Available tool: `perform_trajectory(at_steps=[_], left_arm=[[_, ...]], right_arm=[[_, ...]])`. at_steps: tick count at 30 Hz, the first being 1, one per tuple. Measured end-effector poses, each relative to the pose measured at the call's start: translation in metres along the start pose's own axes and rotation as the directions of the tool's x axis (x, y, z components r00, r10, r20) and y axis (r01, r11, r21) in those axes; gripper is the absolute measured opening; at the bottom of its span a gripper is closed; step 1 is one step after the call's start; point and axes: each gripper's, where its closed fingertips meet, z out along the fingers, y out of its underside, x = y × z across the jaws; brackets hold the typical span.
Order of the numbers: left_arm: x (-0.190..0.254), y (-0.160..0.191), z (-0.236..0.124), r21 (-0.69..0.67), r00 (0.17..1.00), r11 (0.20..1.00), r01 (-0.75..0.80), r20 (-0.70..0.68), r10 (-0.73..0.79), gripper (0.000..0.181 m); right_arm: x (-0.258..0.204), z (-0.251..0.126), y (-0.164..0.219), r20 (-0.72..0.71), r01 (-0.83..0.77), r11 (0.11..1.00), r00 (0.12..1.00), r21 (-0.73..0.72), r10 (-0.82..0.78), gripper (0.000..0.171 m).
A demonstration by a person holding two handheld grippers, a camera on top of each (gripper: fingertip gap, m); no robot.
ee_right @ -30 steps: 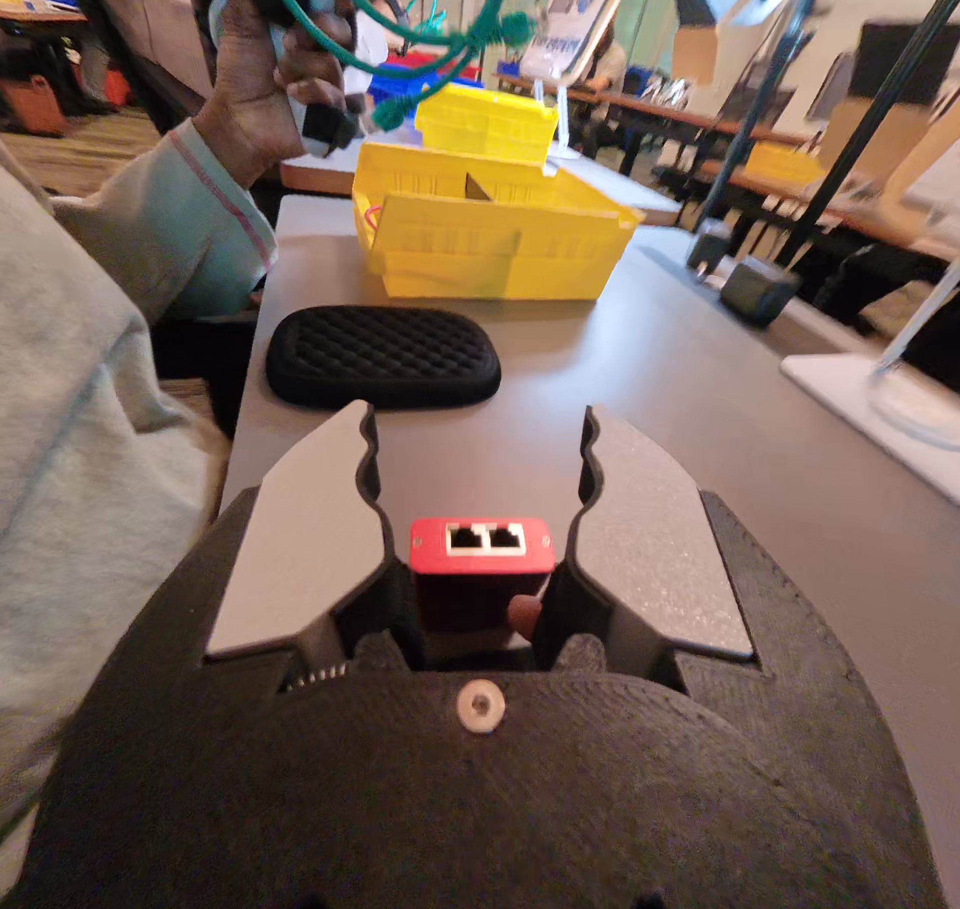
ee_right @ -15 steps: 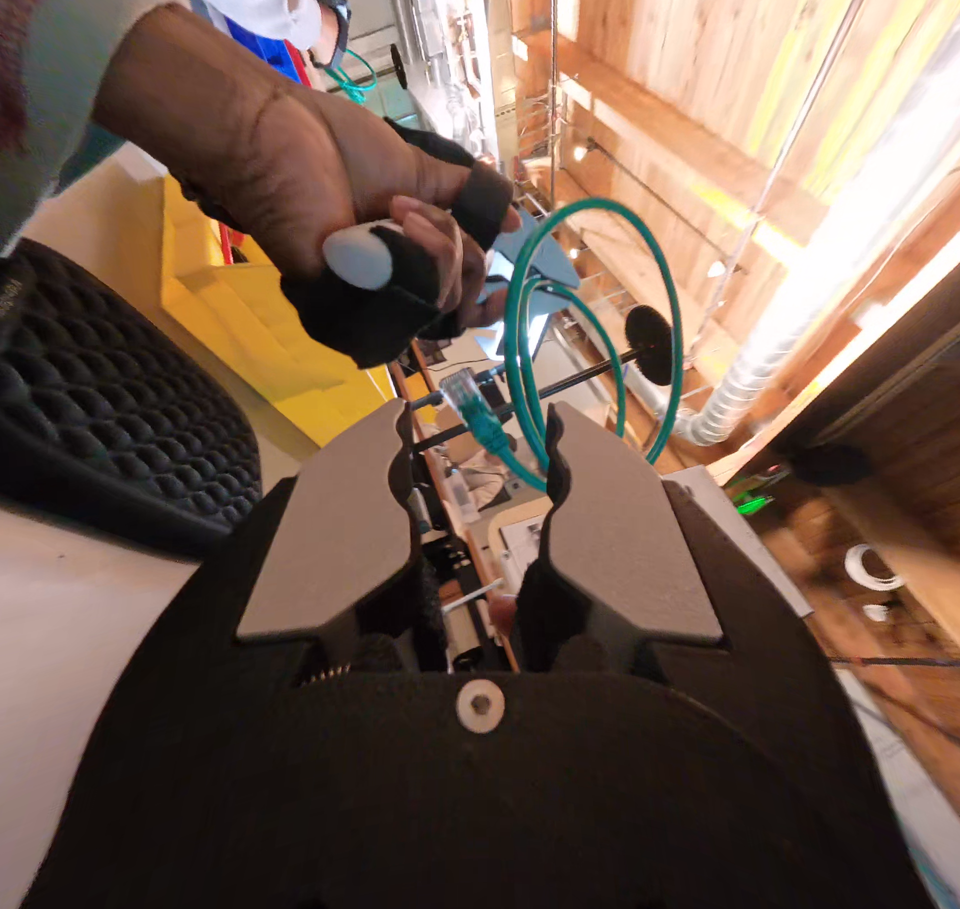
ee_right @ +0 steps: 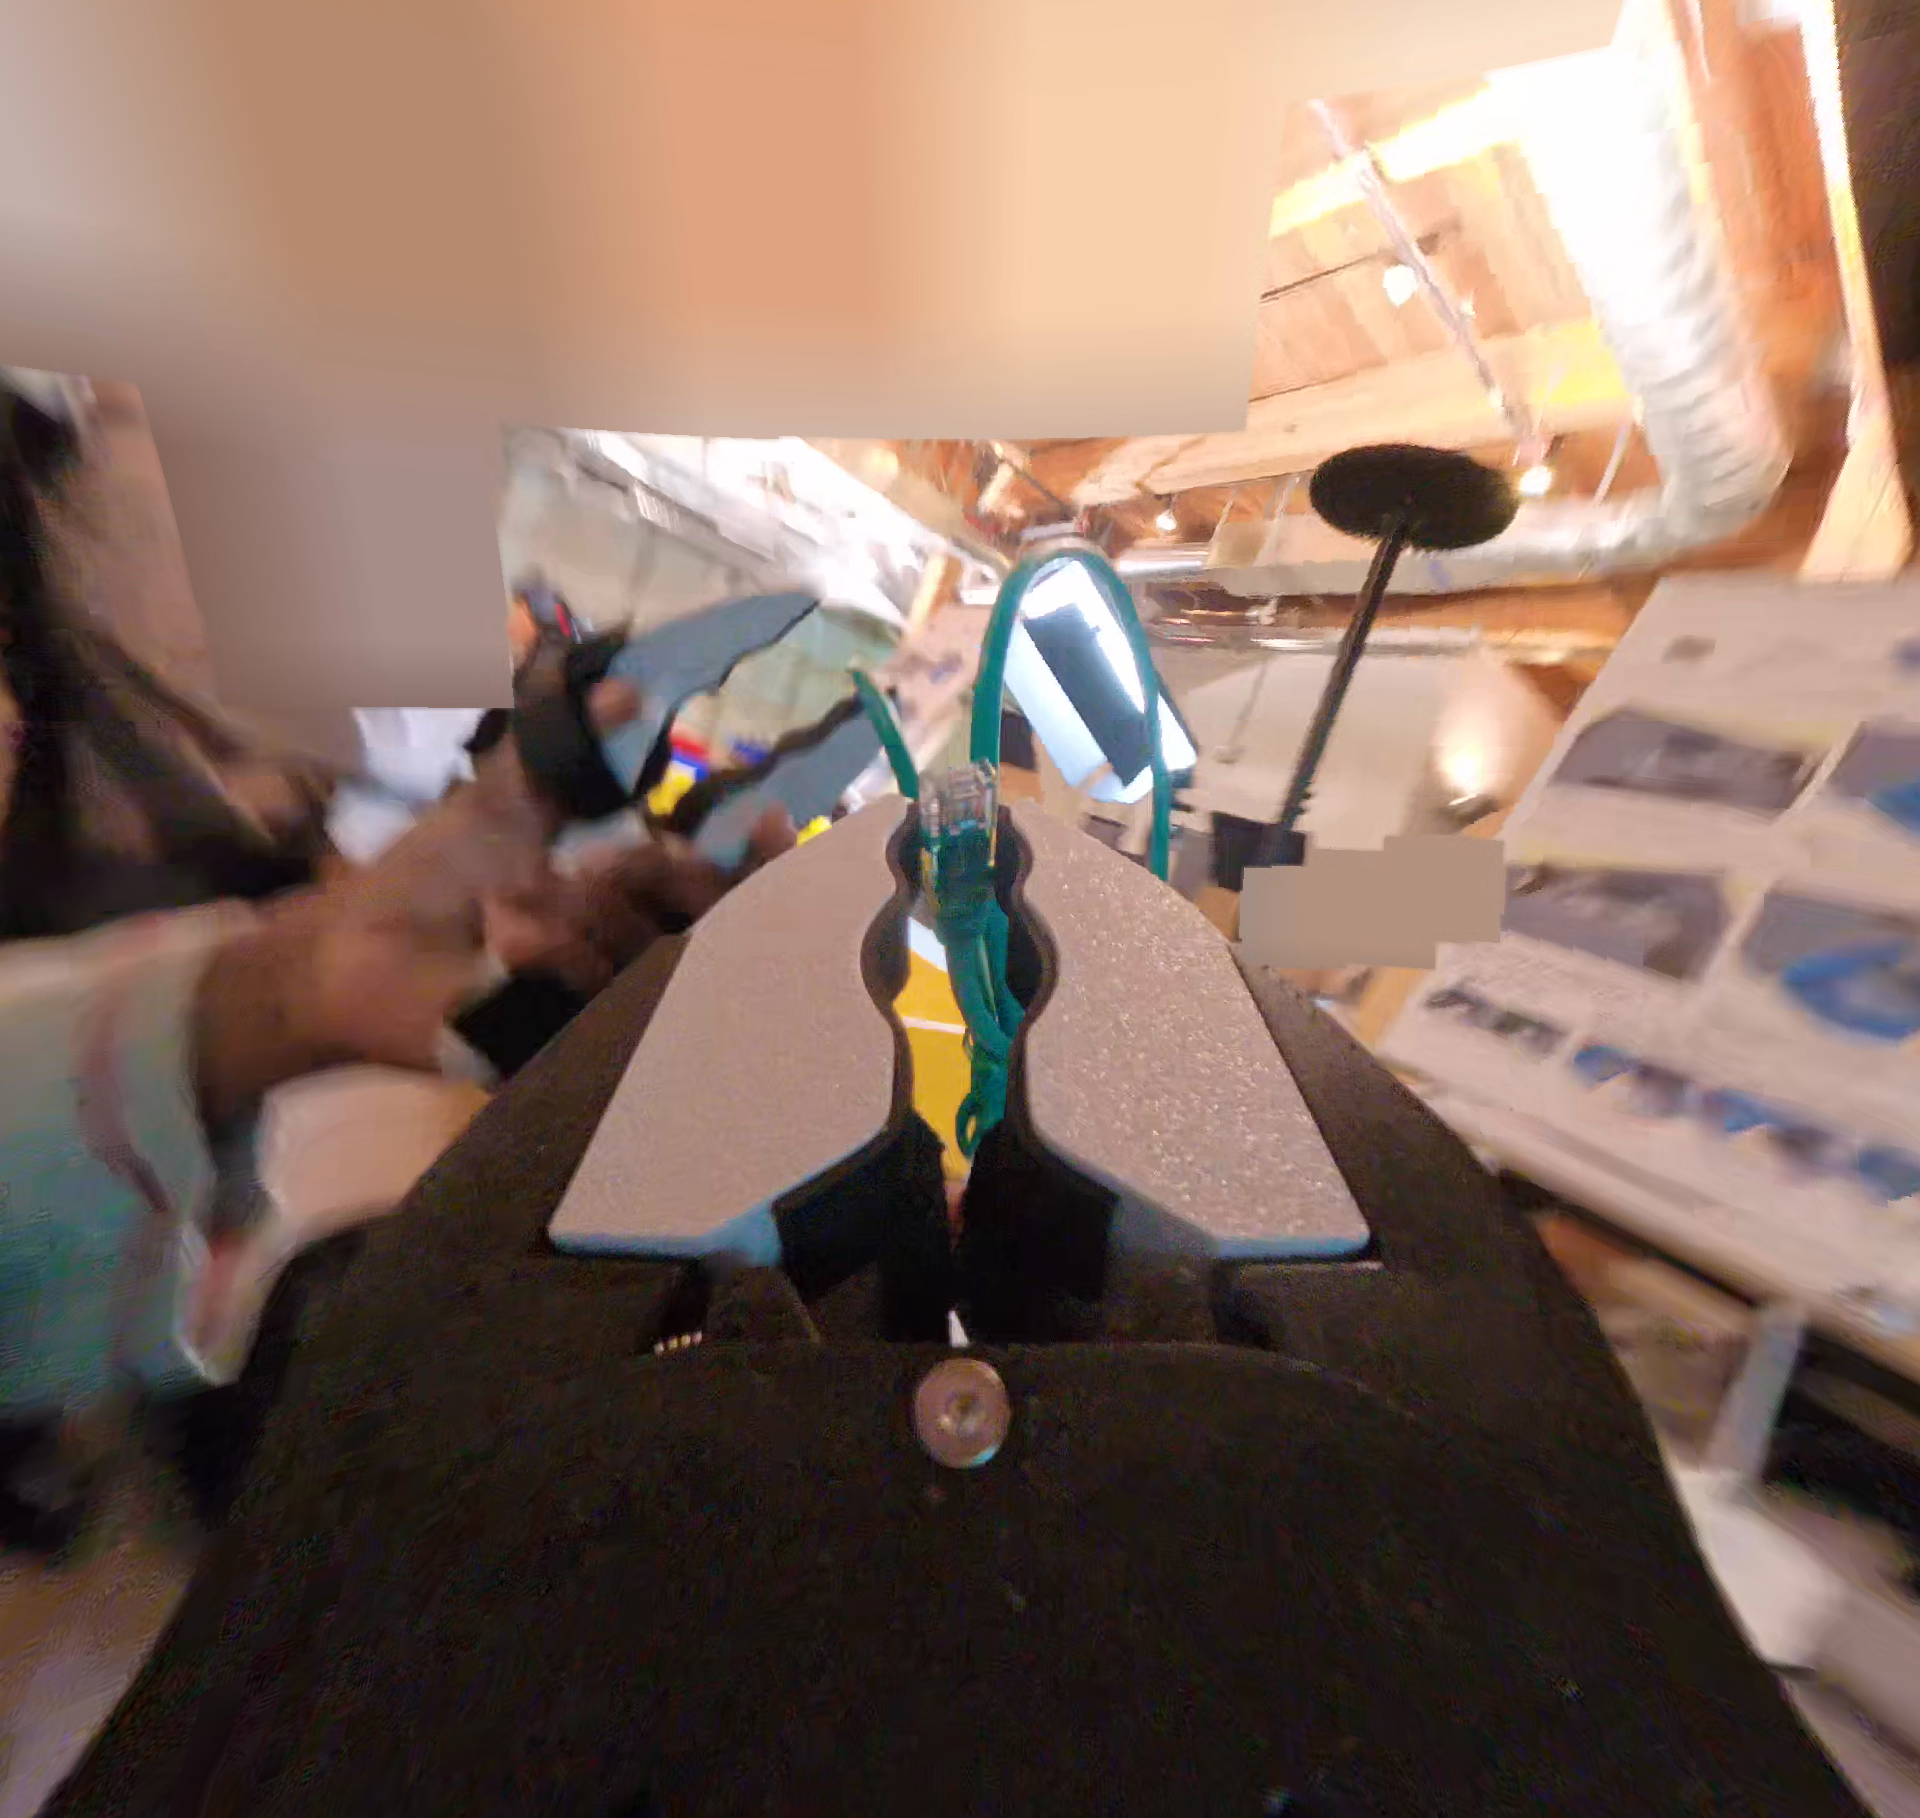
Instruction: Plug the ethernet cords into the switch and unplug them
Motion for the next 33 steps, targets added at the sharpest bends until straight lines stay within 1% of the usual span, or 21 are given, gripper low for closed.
perform_trajectory(at_steps=[1,2,3,4,5,6,7,8,9,12,15,16,17,19,22,24,26,28,30,31,33], left_arm=[[0.002,0.005,0.0,-0.064,0.987,0.985,-0.16,0.014,0.162,0.036],[0.006,0.01,0.0,-0.125,0.941,0.935,-0.332,0.017,0.337,0.038],[0.009,0.015,0.0,-0.181,0.862,0.849,-0.497,0.012,0.507,0.04],[0.012,0.022,0.001,-0.233,0.751,0.729,-0.644,-0.01,0.66,0.04],[0.016,0.033,0.002,-0.278,0.621,0.585,-0.762,-0.06,0.781,0.041],[0.017,0.046,0.003,-0.323,0.498,0.441,-0.837,-0.118,0.859,0.04],[0.014,0.061,0.004,-0.374,0.407,0.32,-0.87,-0.181,0.895,0.04],[0.008,0.076,0.004,-0.432,0.363,0.24,-0.87,-0.231,0.903,0.041],[0.0,0.089,0.003,-0.486,0.356,0.196,-0.852,-0.263,0.897,0.043],[-0.024,0.107,-0.001,-0.592,0.349,0.135,-0.795,-0.263,0.899,0.041],[-0.044,0.115,-0.009,-0.672,0.31,0.043,-0.739,-0.282,0.908,0.03],[-0.044,0.117,-0.012,-0.677,0.311,0.024,-0.735,-0.306,0.9,0.02],[-0.044,0.118,-0.013,-0.687,0.326,0.029,-0.726,-0.308,0.894,0.012],[-0.045,0.112,-0.016,-0.72,0.376,0.062,-0.691,-0.284,0.882,0.008],[-0.037,0.094,-0.027,-0.775,0.545,0.192,-0.602,-0.222,0.809,0.006],[-0.03,0.079,-0.037,-0.812,0.618,0.232,-0.536,-0.19,0.763,0.005],[-0.022,0.075,-0.054,-0.847,0.673,0.201,-0.491,-0.223,0.706,0.006],[-0.015,0.078,-0.068,-0.868,0.704,0.147,-0.474,-0.273,0.655,0.006],[-0.009,0.083,-0.079,-0.879,0.724,0.089,-0.468,-0.323,0.609,0.005],[-0.007,0.086,-0.083,-0.883,0.727,0.061,-0.466,-0.343,0.595,0.005],[-0.005,0.094,-0.09,-0.881,0.723,0.005,-0.473,-0.385,0.573,0.005]], right_arm=[[0.007,-0.001,-0.004,-0.008,-0.15,0.987,0.988,0.051,0.151,0.013],[0.014,-0.002,-0.005,-0.01,-0.292,0.951,0.956,0.101,0.295,0.013],[0.02,-0.003,-0.005,-0.009,-0.412,0.9,0.909,0.143,0.417,0.013],[0.025,-0.003,-0.001,-0.014,-0.504,0.846,0.858,0.172,0.514,0.013],[0.028,-0.003,0.004,-0.02,-0.57,0.8,0.812,0.188,0.584,0.013],[0.029,-0.001,0.01,-0.019,-0.62,0.759,0.772,0.198,0.636,0.013],[0.028,0.0,0.014,-0.014,-0.66,0.722,0.736,0.207,0.677,0.013],[0.027,0.002,0.017,-0.004,-0.693,0.687,0.703,0.217,0.711,0.013],[0.025,0.004,0.019,0.01,-0.724,0.652,0.671,0.226,0.741,0.013],[0.022,0.007,0.023,0.035,-0.778,0.584,0.607,0.233,0.794,0.013],[0.017,0.01,0.024,0.04,-0.788,0.575,0.596,0.218,0.802,0.012],[0.016,0.01,0.025,0.03,-0.783,0.584,0.603,0.214,0.797,0.012],[0.016,0.01,0.025,0.029,-0.776,0.595,0.613,0.209,0.79,0.012],[0.013,0.01,0.027,0.044,-0.769,0.619,0.632,0.161,0.774,0.021],[-0.002,0.007,0.028,0.125,-0.711,0.703,0.698,0.006,0.705,0.033],[-0.013,0.002,0.03,0.175,-0.586,0.803,0.784,-0.105,0.595,0.041],[-0.023,-0.003,0.038,0.206,-0.359,0.908,0.892,-0.218,0.402,0.051],[-0.035,-0.004,0.043,0.276,-0.062,0.959,0.951,-0.276,0.141,0.054],[-0.05,-0.001,0.043,0.362,0.148,0.951,0.931,-0.273,-0.041,0.053],[-0.06,0.001,0.041,0.41,0.179,0.947,0.911,-0.268,-0.056,0.051],[-0.079,0.004,0.043,0.483,0.119,0.945,0.875,-0.304,0.045,0.046]])
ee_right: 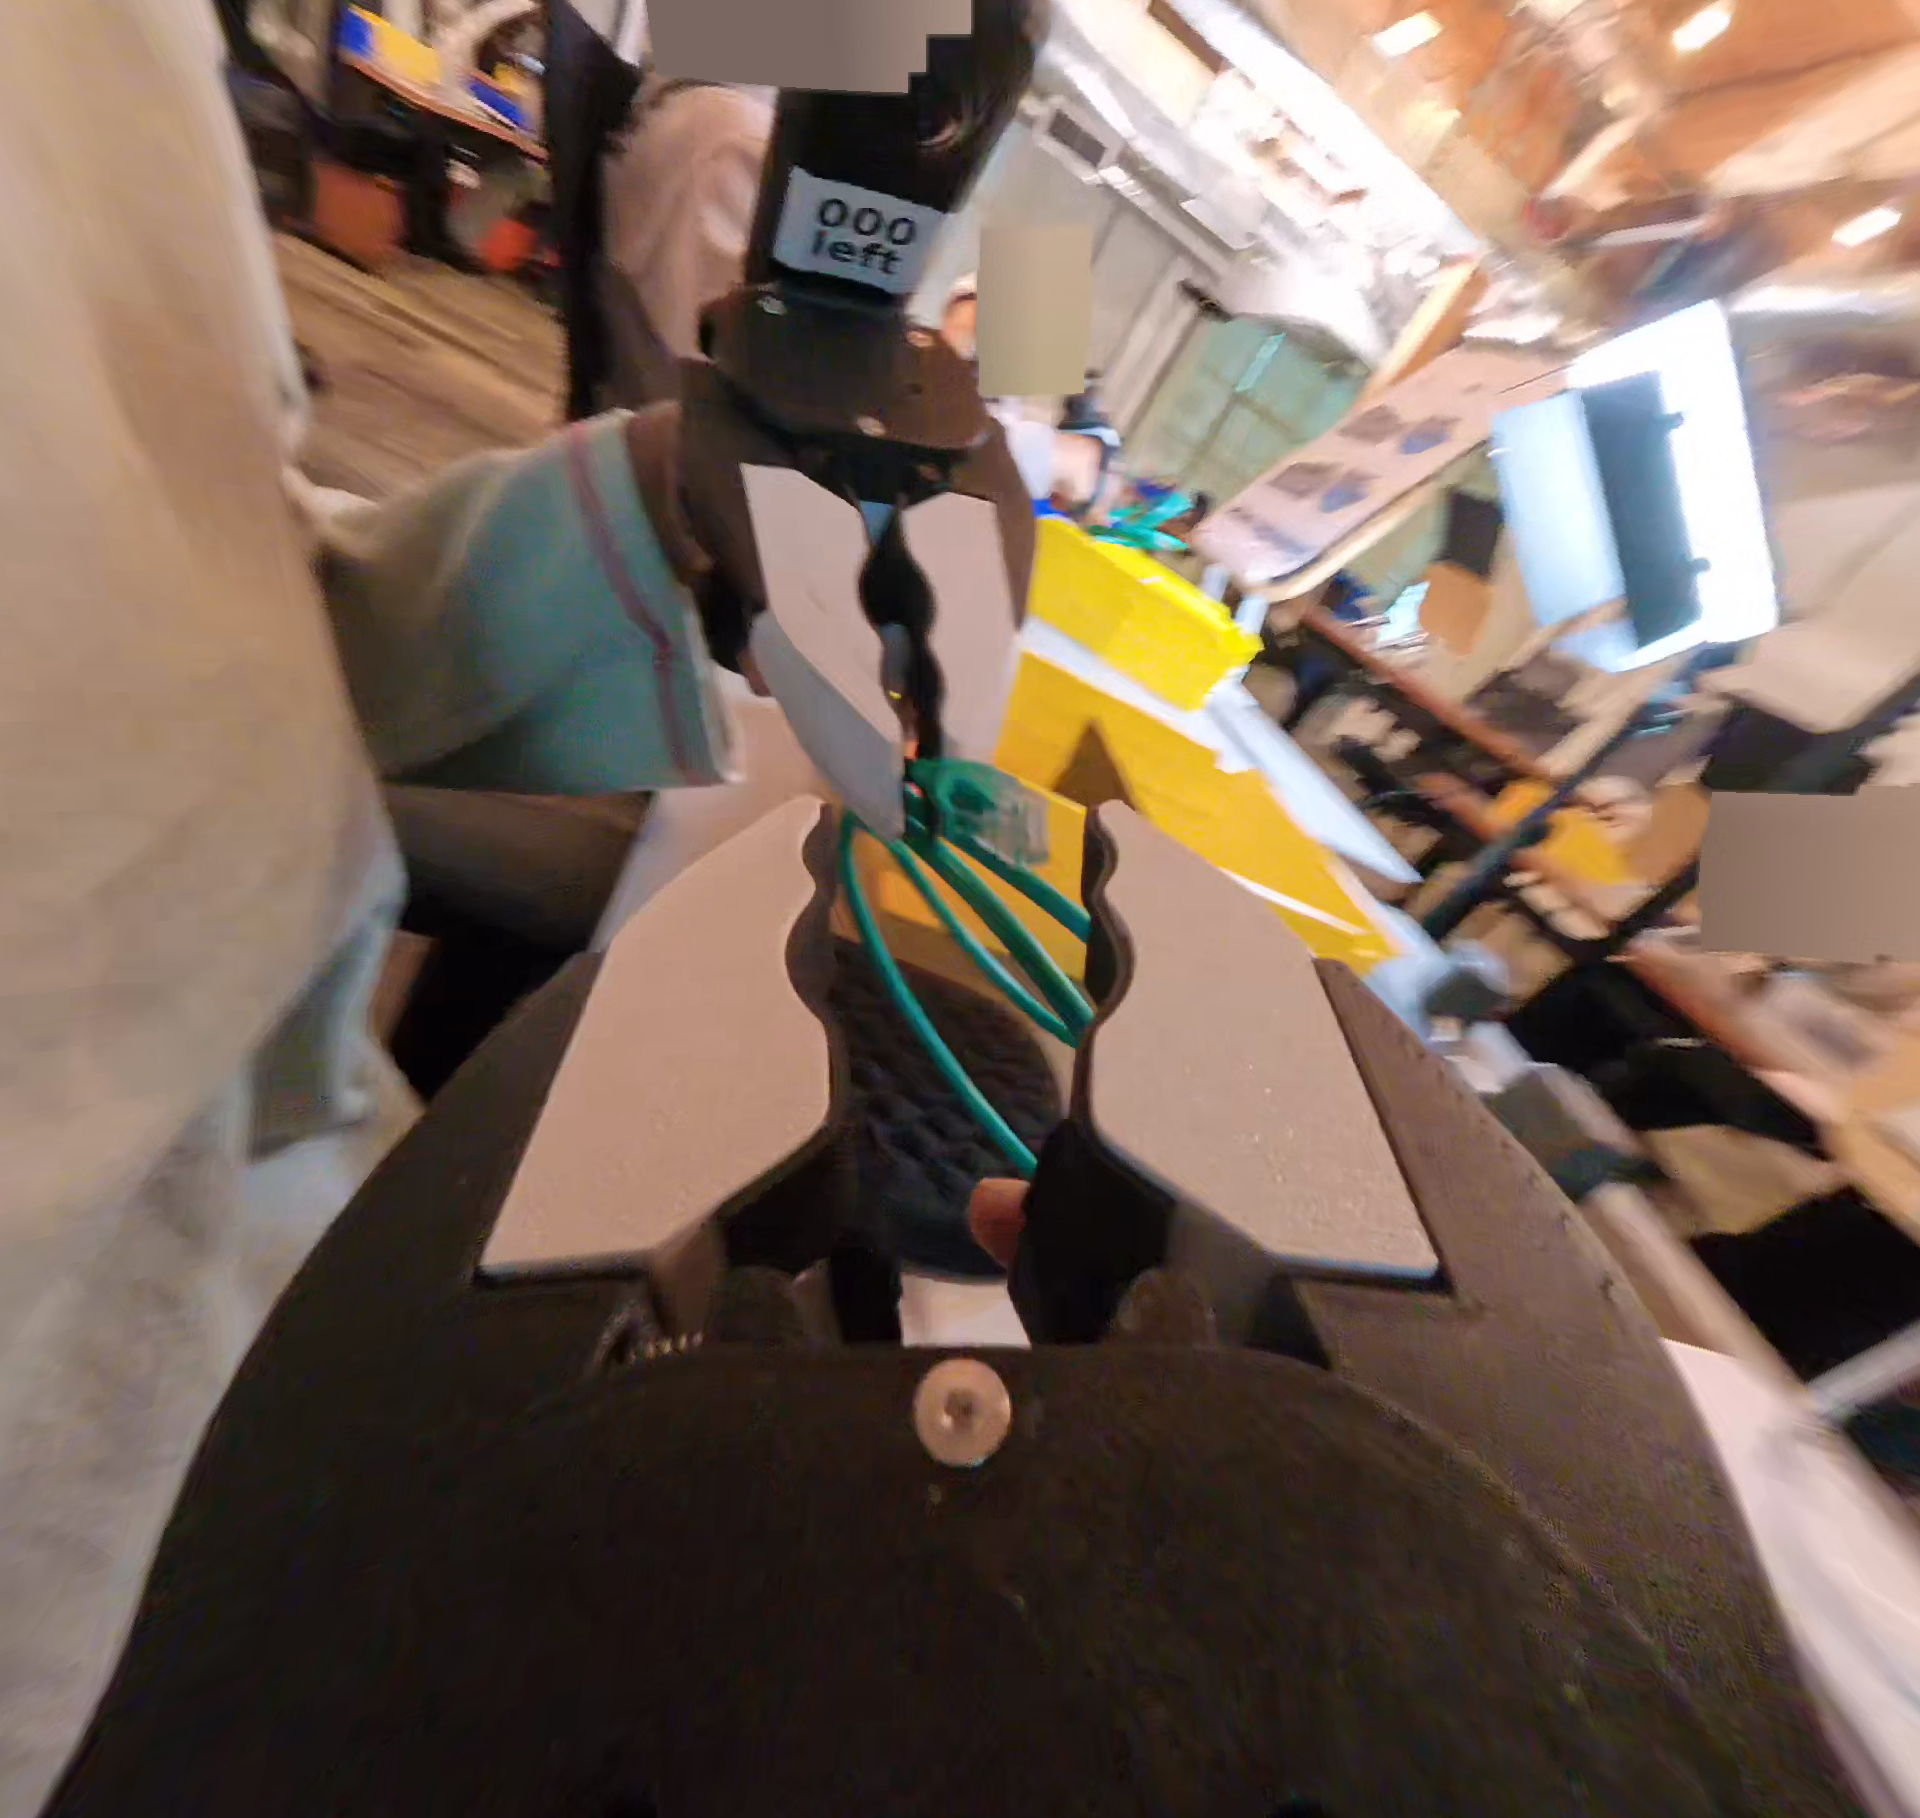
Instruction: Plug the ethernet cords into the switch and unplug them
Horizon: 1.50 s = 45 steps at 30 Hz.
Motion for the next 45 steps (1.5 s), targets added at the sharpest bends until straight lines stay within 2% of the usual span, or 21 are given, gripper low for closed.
perform_trajectory(at_steps=[1,3,5,6,7,9,10,13,15,17,19,23,27,30,38,40,42,45], left_arm=[[0.004,0.001,0.002,-0.011,1.0,1.0,-0.015,-0.021,0.015,0.006],[0.012,0.004,0.006,-0.031,0.997,0.998,-0.051,-0.059,0.049,0.006],[0.006,0.003,0.008,-0.027,0.995,0.995,-0.098,-0.014,0.098,0.006],[-0.001,-0.003,0.009,0.004,0.99,0.991,-0.133,0.05,0.132,0.008],[-0.013,-0.012,0.008,0.046,0.972,0.981,-0.189,0.151,0.181,0.019],[-0.034,-0.041,-0.001,0.153,0.886,0.93,-0.335,0.388,0.255,0.042],[-0.039,-0.052,-0.004,0.168,0.843,0.904,-0.392,0.46,0.28,0.048],[-0.041,-0.056,0.005,0.045,0.77,0.881,-0.472,0.508,0.386,0.062],[-0.036,-0.05,0.016,-0.041,0.736,0.854,-0.519,0.486,0.471,0.062],[-0.038,-0.038,0.027,-0.099,0.749,0.858,-0.504,0.444,0.491,0.056],[-0.041,-0.032,0.03,-0.087,0.766,0.869,-0.487,0.434,0.473,0.042],[-0.033,-0.032,0.024,0.026,0.824,0.887,-0.461,0.383,0.417,0.021],[-0.03,-0.026,0.022,0.024,0.827,0.88,-0.473,0.357,0.435,0.018],[-0.029,-0.018,0.023,-0.027,0.814,0.867,-0.498,0.331,0.478,0.016],[-0.019,-0.023,0.018,0.023,0.823,0.86,-0.511,0.305,0.48,0.01],[-0.019,-0.023,0.014,0.036,0.838,0.871,-0.49,0.296,0.459,0.01],[-0.024,-0.022,0.007,0.041,0.846,0.882,-0.469,0.308,0.436,0.01],[-0.031,-0.017,-0.002,0.023,0.846,0.891,-0.454,0.325,0.423,0.011]], right_arm=[[-0.006,0.004,0.002,0.046,-0.048,0.999,0.998,-0.014,0.049,0.042],[-0.009,0.008,0.008,0.075,-0.087,0.996,0.993,-0.038,0.089,0.016],[-0.005,0.007,0.011,0.055,-0.15,0.988,0.987,-0.036,0.152,0.016],[0.002,0.005,0.01,0.029,-0.225,0.974,0.974,-0.008,0.225,0.016],[0.011,0.002,0.007,0.01,-0.32,0.946,0.947,0.042,0.32,0.016],[0.032,-0.005,0.005,-0.015,-0.526,0.834,0.844,0.166,0.535,0.015],[0.041,-0.008,0.007,-0.016,-0.604,0.767,0.783,0.216,0.622,0.015],[0.056,-0.011,0.018,-0.026,-0.724,0.616,0.641,0.309,0.767,0.015],[0.055,-0.008,0.02,0.02,-0.772,0.544,0.581,0.33,0.813,0.015],[0.048,-0.002,0.017,0.127,-0.833,0.454,0.512,0.317,0.85,0.015],[0.04,0.002,0.018,0.205,-0.884,0.376,0.437,0.279,0.876,0.015],[0.034,0.001,0.022,0.256,-0.915,0.321,0.38,0.244,0.889,0.015],[0.027,0.002,0.021,0.271,-0.918,0.344,0.389,0.199,0.881,0.015],[0.021,0.004,0.02,0.288,-0.921,0.355,0.388,0.162,0.875,0.015],[0.016,0.001,0.011,0.327,-0.912,0.389,0.41,0.132,0.851,0.017],[0.018,-0.006,0.003,0.32,-0.877,0.452,0.481,0.163,0.816,0.027],[0.023,-0.019,-0.006,0.256,-0.796,0.572,0.606,0.198,0.753,0.04],[0.035,-0.049,-0.002,0.008,-0.571,0.81,0.818,0.134,0.575,0.058]])
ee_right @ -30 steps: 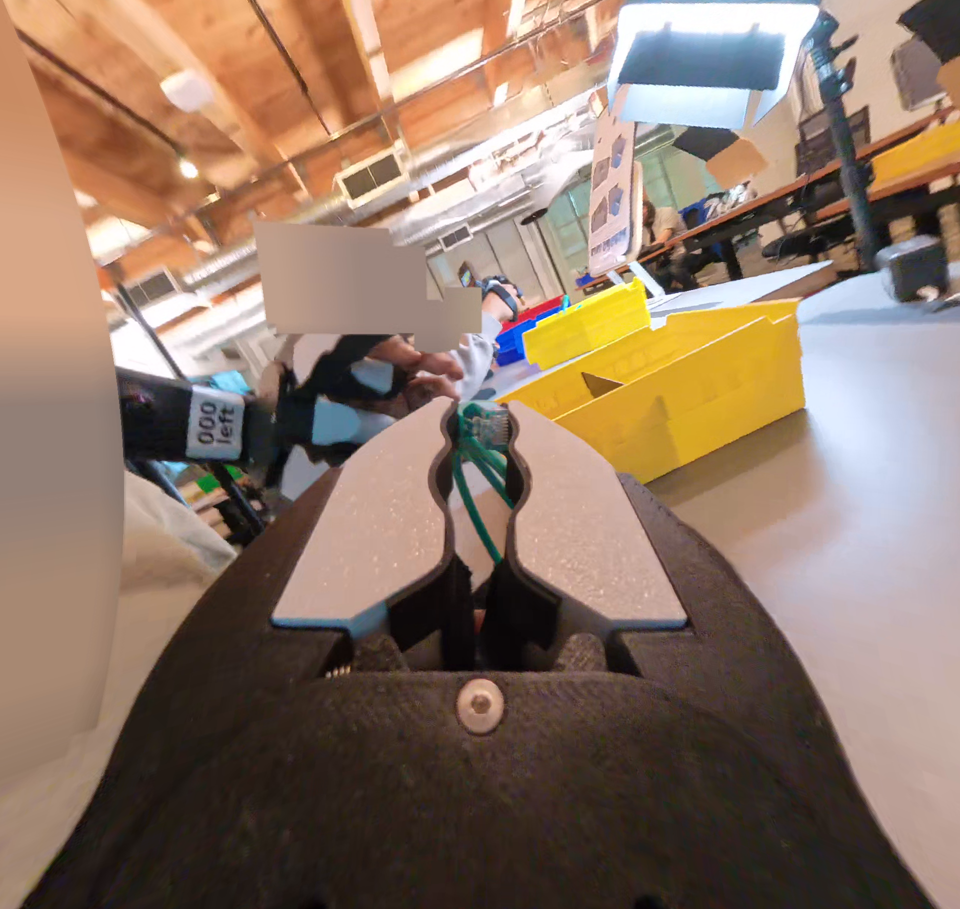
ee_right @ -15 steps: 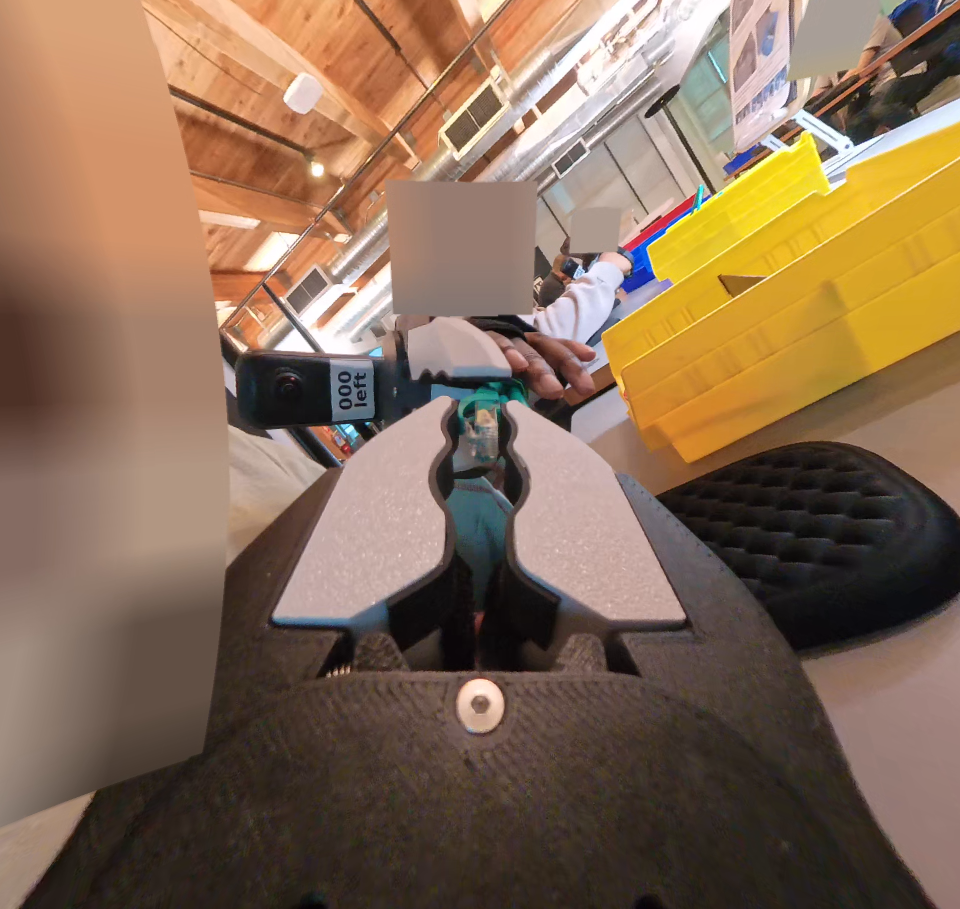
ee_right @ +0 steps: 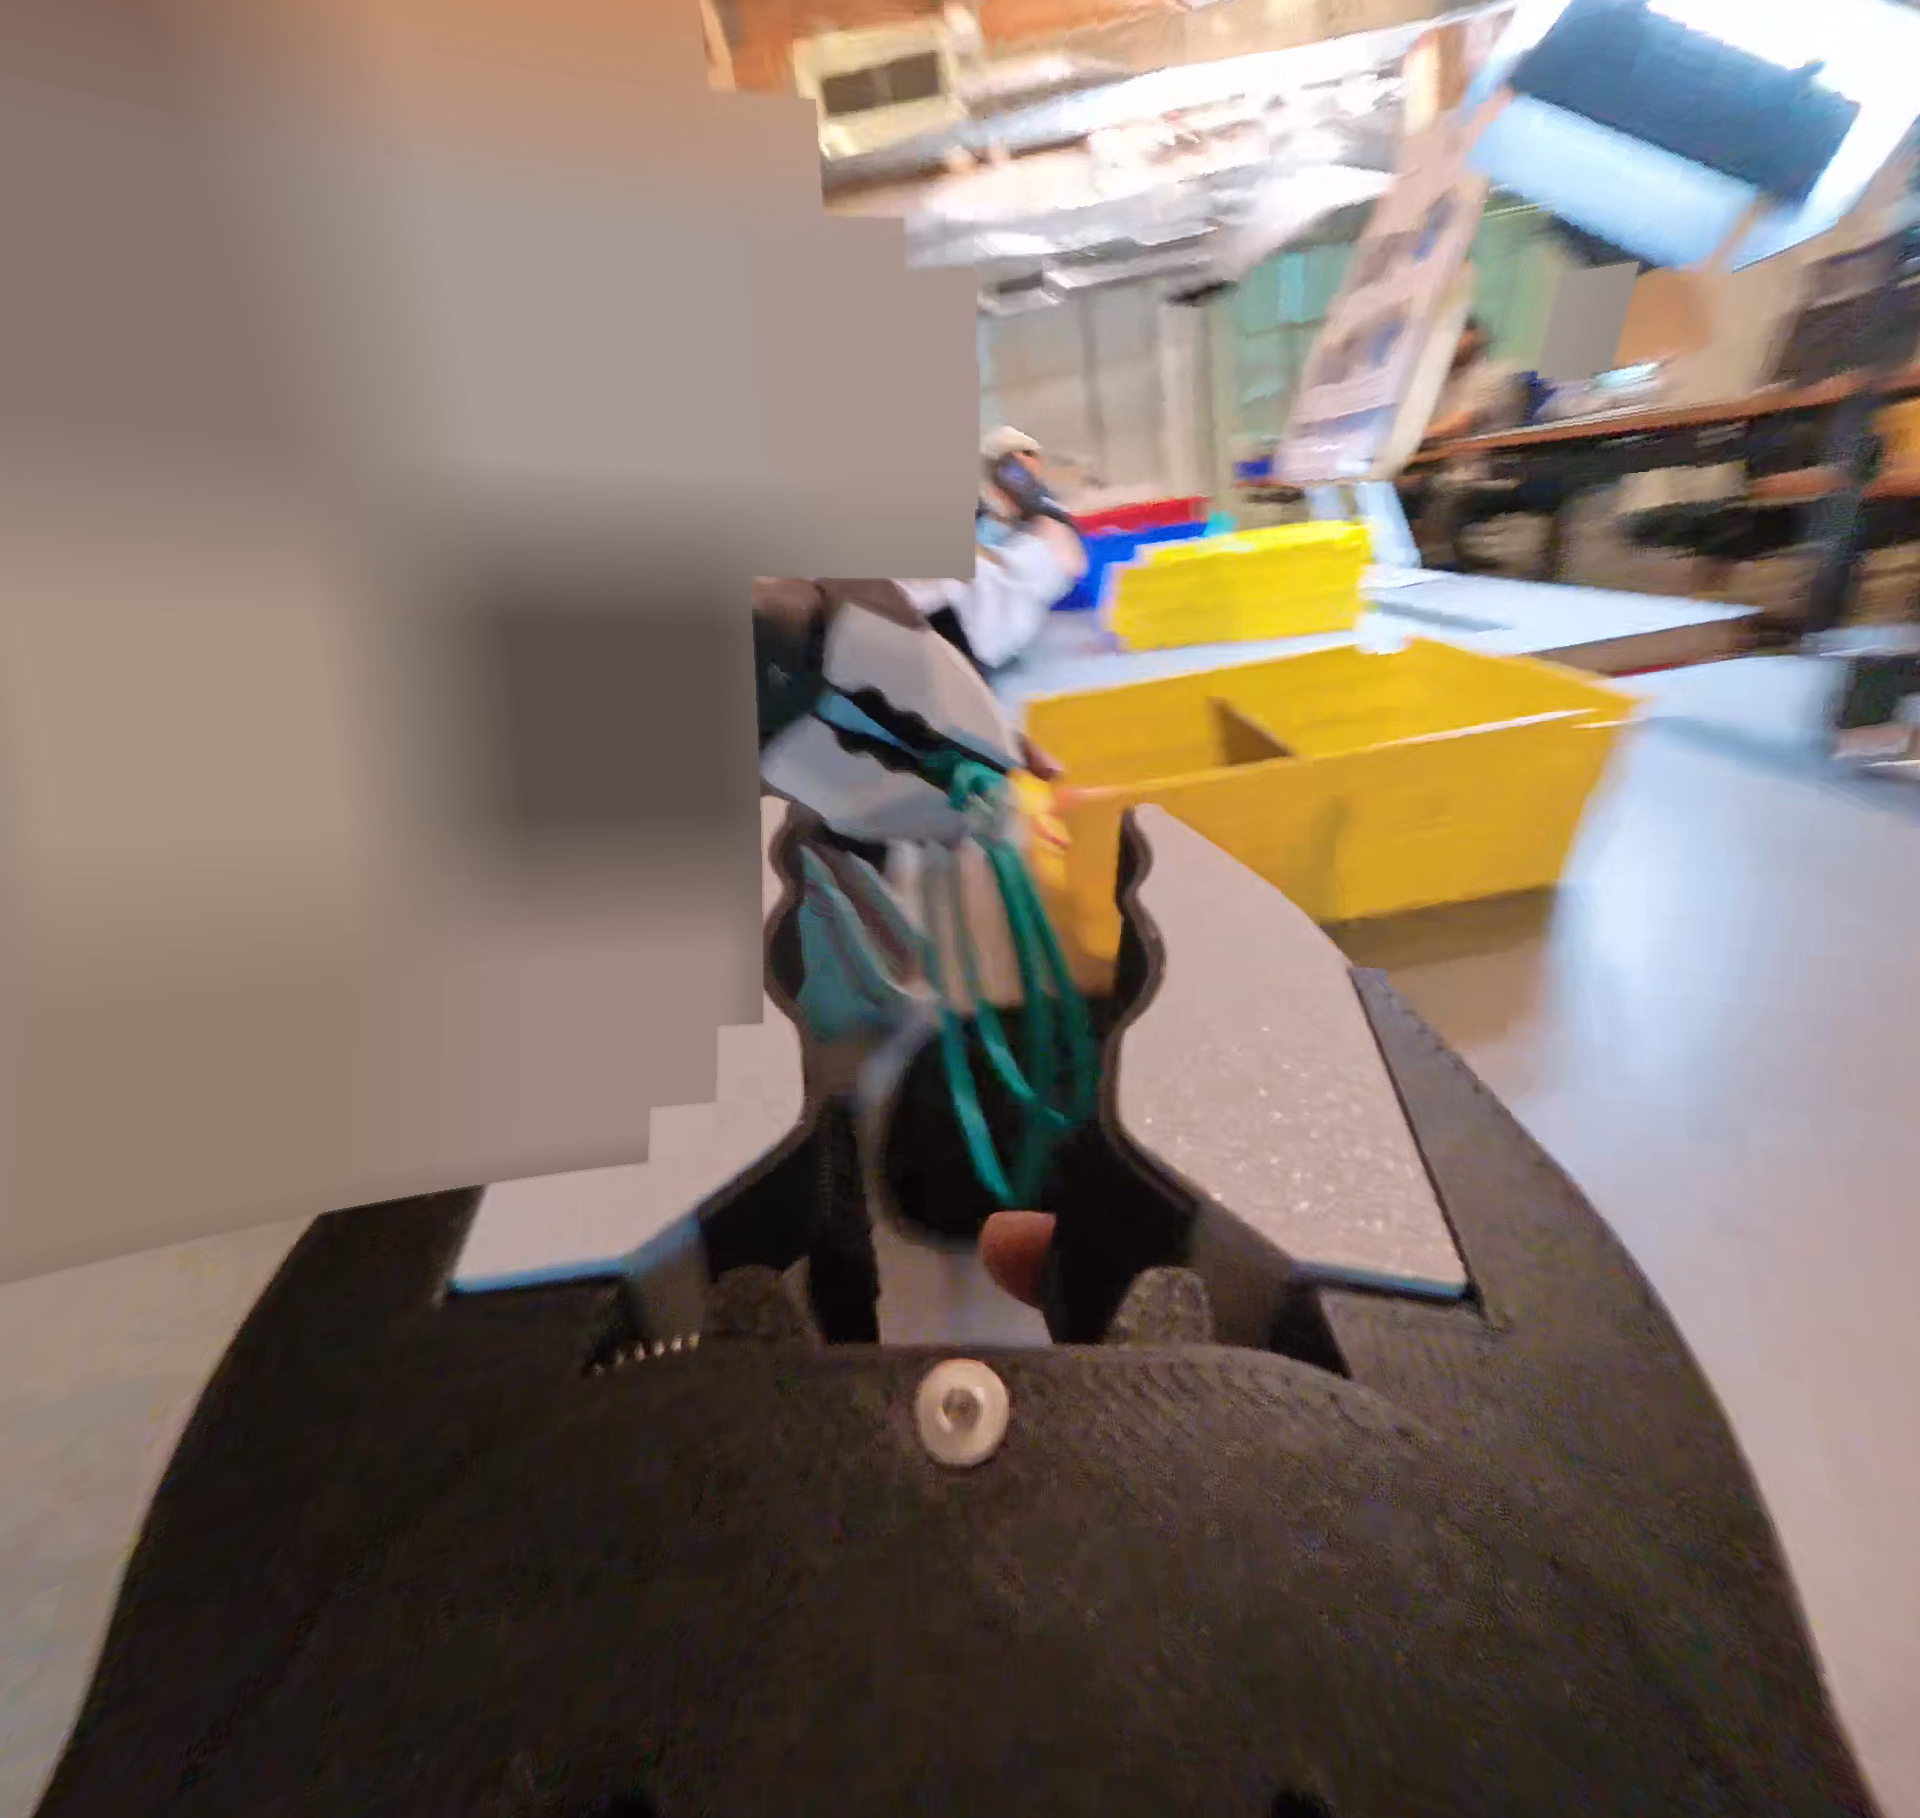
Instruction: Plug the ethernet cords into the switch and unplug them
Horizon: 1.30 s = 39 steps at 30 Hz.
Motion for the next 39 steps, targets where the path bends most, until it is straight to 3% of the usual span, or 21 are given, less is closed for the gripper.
perform_trajectory(at_steps=[3,5,7,12,16,22,26,28,30,32,34,36,39], left_arm=[[-0.001,0.005,-0.003,-0.03,1.0,1.0,-0.006,0.003,0.007,0.011],[0.001,0.005,-0.003,-0.03,1.0,1.0,-0.006,-0.009,0.006,0.011],[0.003,0.004,0.0,-0.024,1.0,1.0,-0.008,-0.016,0.007,0.011],[0.004,0.007,0.005,-0.049,1.0,0.999,-0.017,-0.01,0.017,0.011],[0.004,0.007,0.005,-0.049,1.0,0.999,-0.018,-0.012,0.018,0.011],[0.0,0.014,0.002,-0.047,1.0,0.999,0.005,0.014,-0.004,0.011],[0.0,0.015,0.002,-0.043,1.0,0.999,0.013,0.016,-0.012,0.011],[0.0,0.017,0.003,-0.05,1.0,0.999,0.022,0.018,-0.021,0.011],[-0.001,0.019,0.004,-0.058,0.999,0.998,0.033,0.021,-0.032,0.011],[-0.001,0.019,0.005,-0.061,0.999,0.997,0.044,0.018,-0.043,0.011],[0.001,0.018,0.007,-0.057,0.998,0.996,0.068,0.006,-0.068,0.011],[0.002,0.015,0.01,-0.05,0.995,0.994,0.095,-0.008,-0.096,0.01],[0.008,0.005,0.016,0.004,0.983,0.984,0.176,-0.064,-0.175,0.01]], right_arm=[[0.029,-0.049,0.02,-0.198,0.259,0.901,0.919,-0.348,-0.34,0.076],[0.035,-0.085,0.053,-0.138,0.261,0.731,0.889,-0.63,-0.436,0.087],[0.04,-0.112,0.082,-0.091,0.178,0.558,0.903,-0.811,-0.42,0.094],[0.059,-0.099,0.119,-0.159,-0.025,0.436,0.949,-0.899,-0.272,0.098],[0.07,-0.101,0.151,-0.137,-0.088,0.214,0.965,-0.973,-0.226,0.104],[0.069,-0.112,0.17,-0.109,-0.116,-0.045,0.983,-0.992,-0.15,0.088],[0.07,-0.107,0.171,-0.134,-0.137,-0.013,0.98,-0.99,-0.148,0.088],[0.07,-0.103,0.17,-0.104,-0.096,0.063,0.983,-0.993,-0.15,0.087],[0.069,-0.099,0.168,-0.067,-0.039,0.198,0.988,-0.979,-0.136,0.087],[0.067,-0.087,0.156,-0.079,-0.032,0.431,0.993,-0.902,-0.092,0.087],[0.061,-0.07,0.123,-0.058,0.001,0.707,0.997,-0.708,-0.059,0.086],[0.05,-0.059,0.078,-0.014,0.054,0.903,0.998,-0.427,-0.067,0.085],[0.025,-0.052,0.025,0.081,0.12,0.991,0.99,-0.056,-0.115,0.085]])
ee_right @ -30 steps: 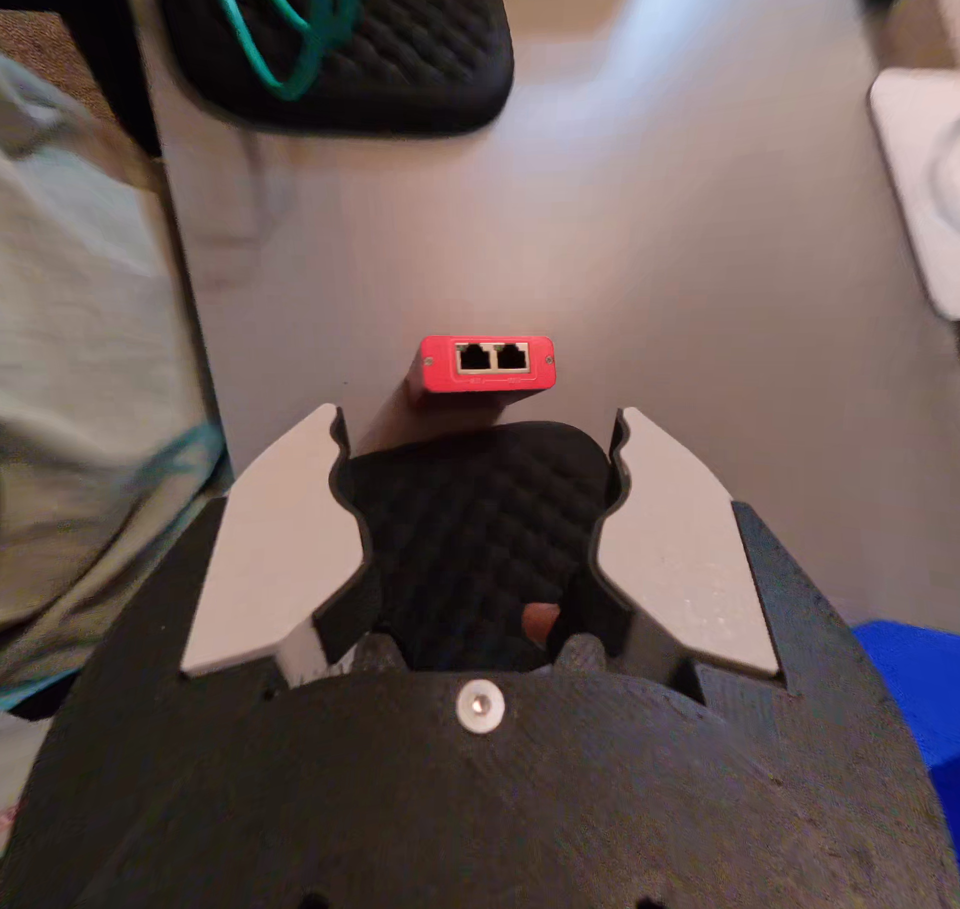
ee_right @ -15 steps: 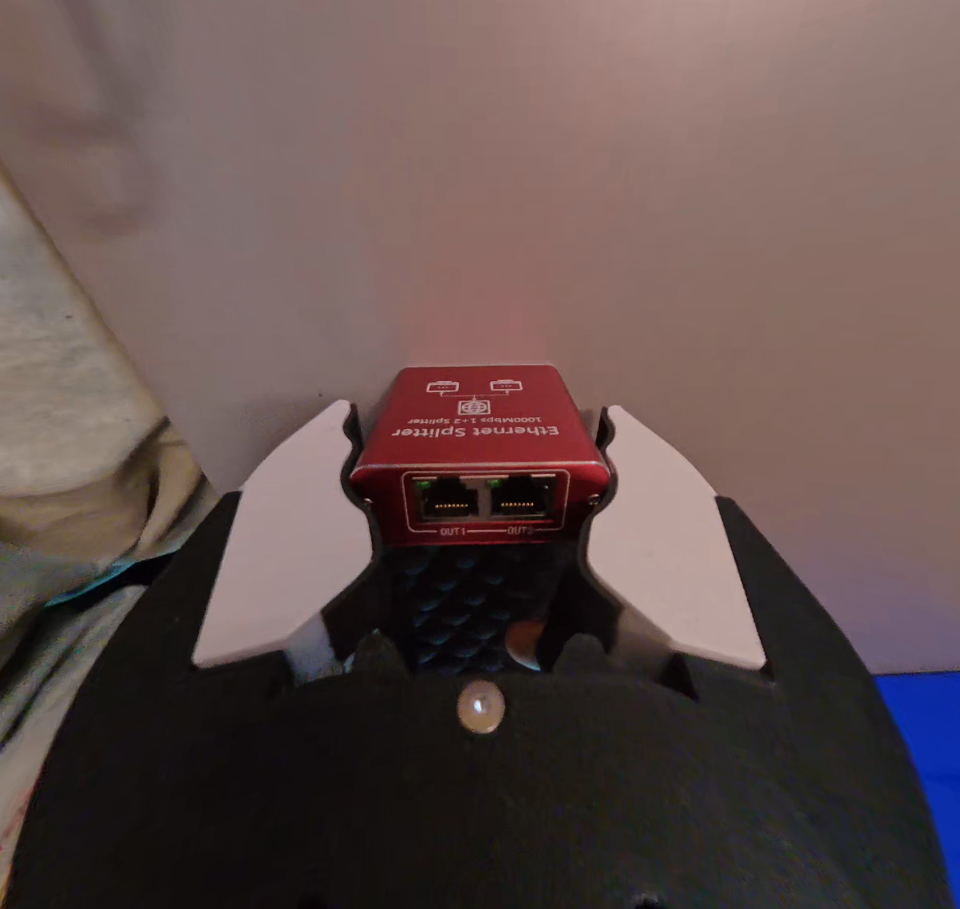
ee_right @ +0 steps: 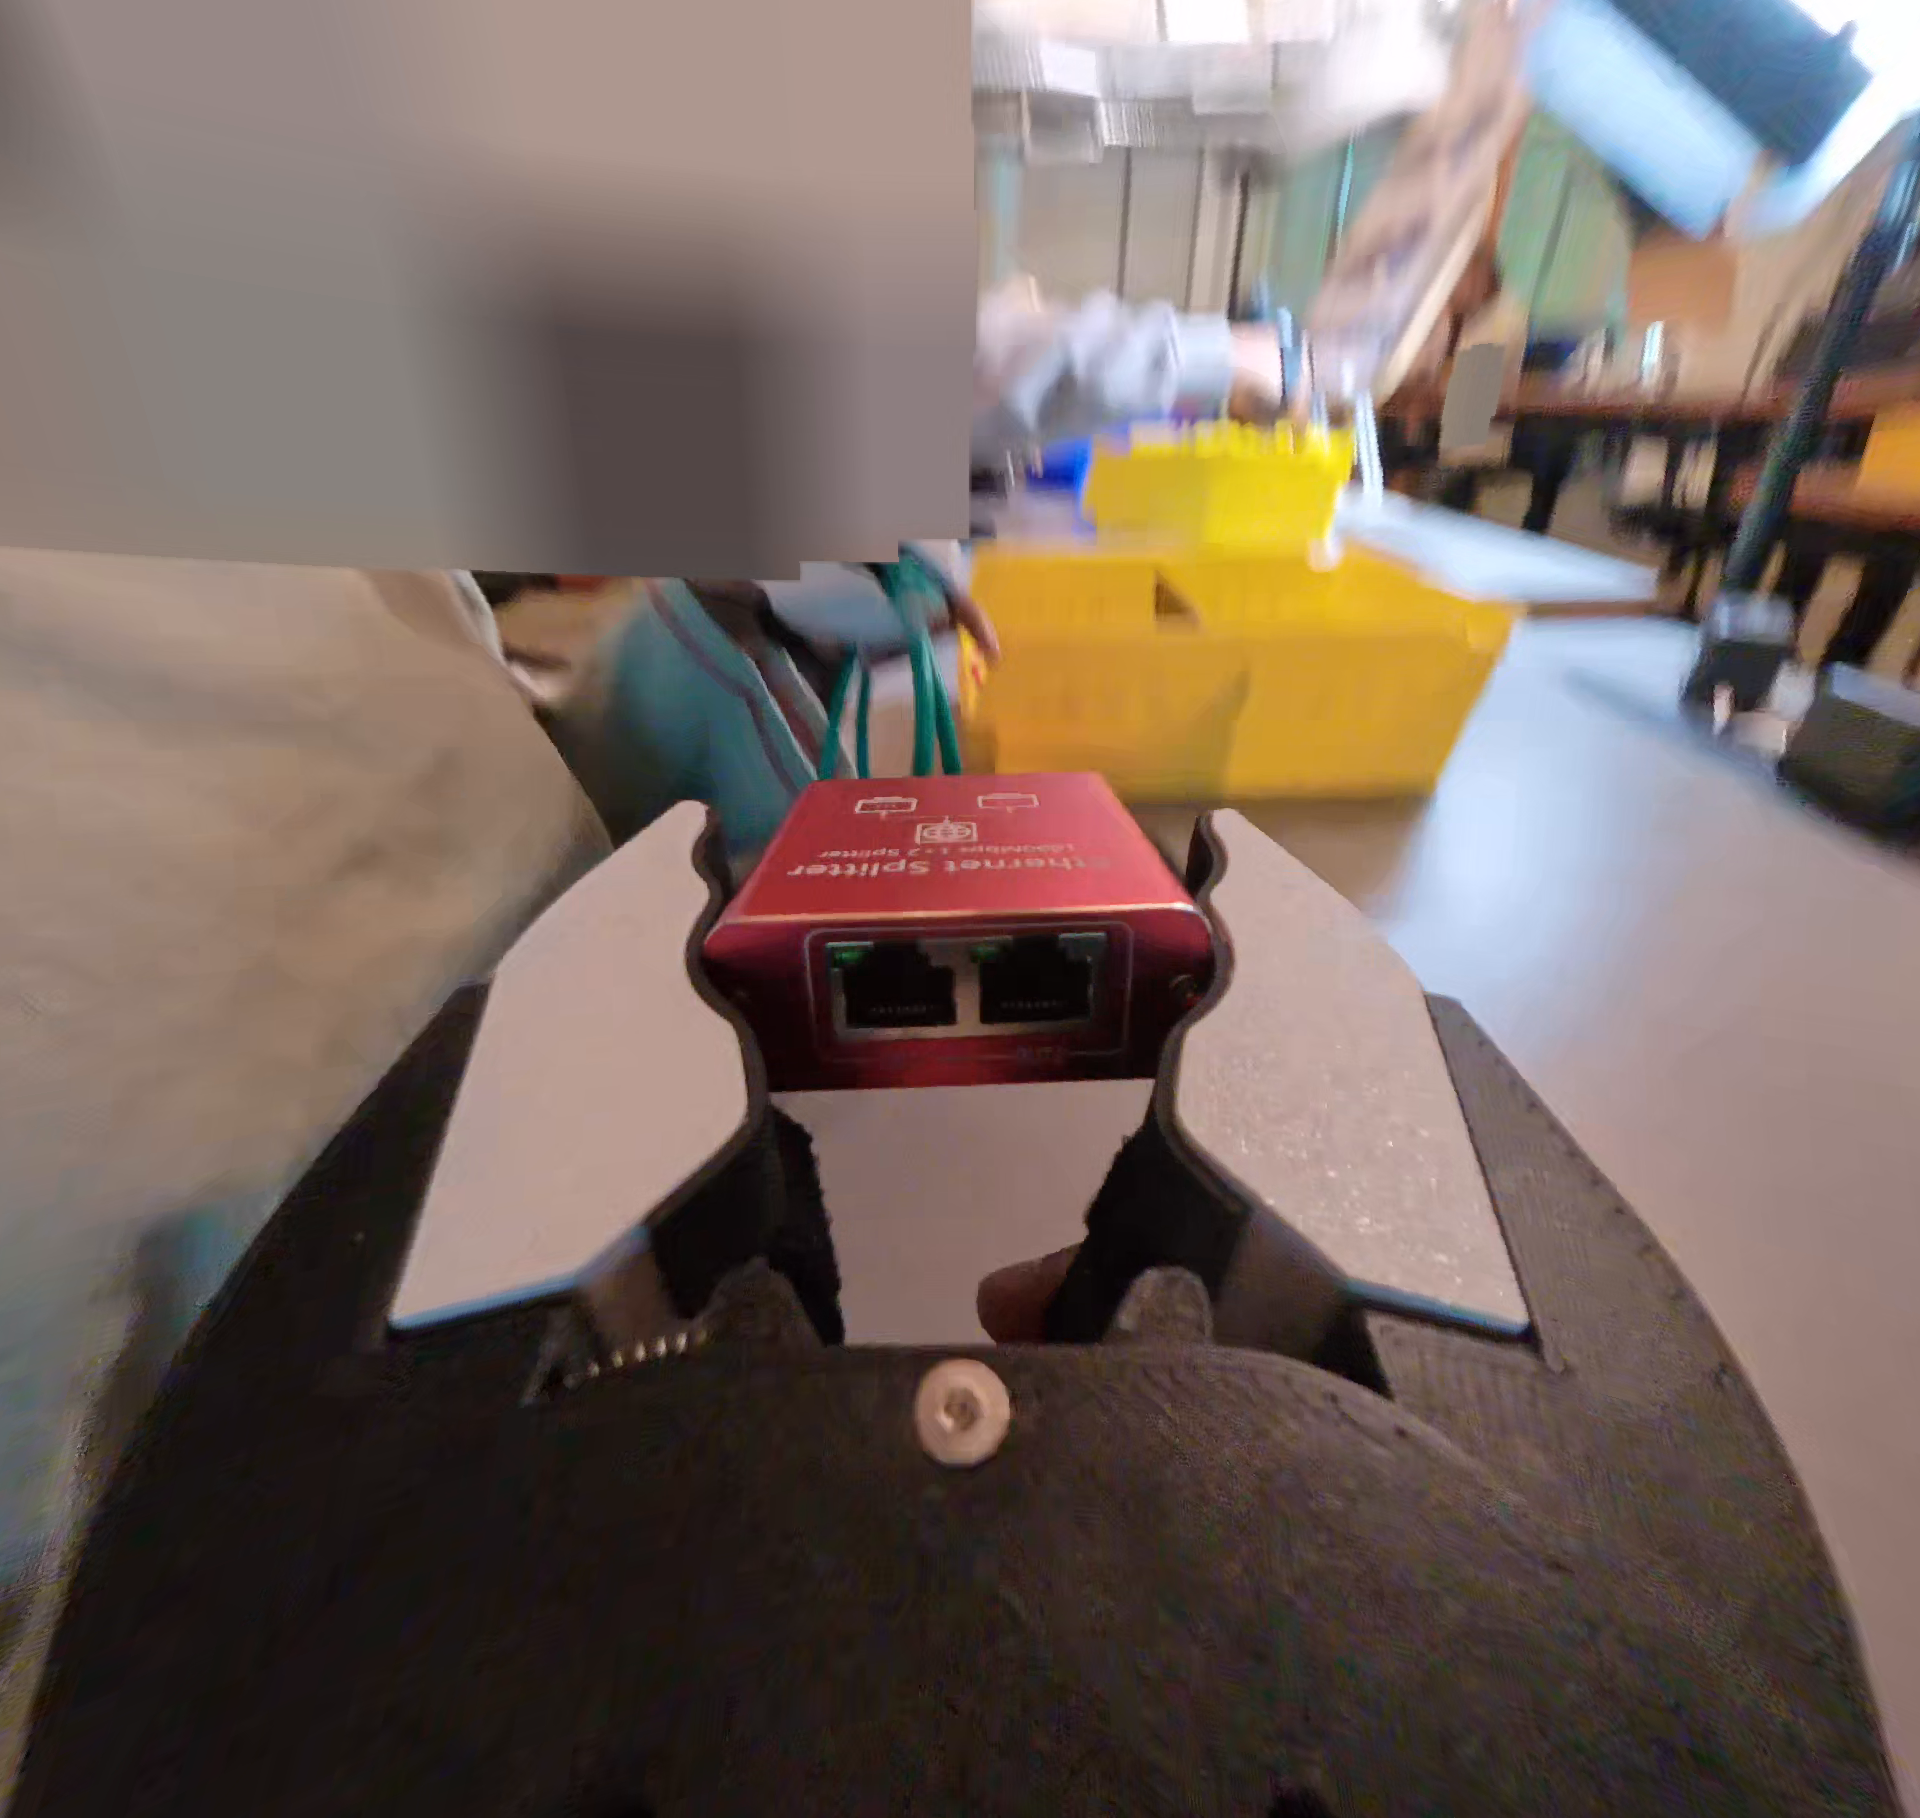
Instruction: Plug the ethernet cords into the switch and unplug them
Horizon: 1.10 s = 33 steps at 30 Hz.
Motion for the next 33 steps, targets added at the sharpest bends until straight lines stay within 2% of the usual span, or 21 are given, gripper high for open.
perform_trajectory(at_steps=[4,10,16,25,33], left_arm=[[0.011,-0.009,0.008,0.035,0.992,0.995,0.093,-0.085,-0.09,0.01],[0.023,-0.022,0.013,0.037,0.952,0.969,0.245,-0.198,-0.234,0.01],[0.027,-0.02,0.017,-0.034,0.904,0.933,0.358,-0.237,-0.355,0.01],[0.031,-0.02,0.016,-0.034,0.897,0.932,0.362,-0.259,-0.358,0.01],[0.034,-0.016,0.014,-0.052,0.887,0.929,0.368,-0.28,-0.367,0.01]], right_arm=[[-0.023,0.022,-0.016,0.059,0.095,0.985,0.993,0.141,-0.105,0.085],[-0.027,0.035,-0.023,0.061,0.115,0.945,0.988,0.305,-0.14,0.085],[-0.032,0.041,-0.024,0.062,0.19,0.939,0.975,0.286,-0.215,0.085],[-0.033,0.044,-0.018,0.047,0.32,0.928,0.941,0.19,-0.335,0.085],[-0.033,0.053,-0.001,0.078,0.342,0.936,0.934,0.077,-0.348,0.085]])
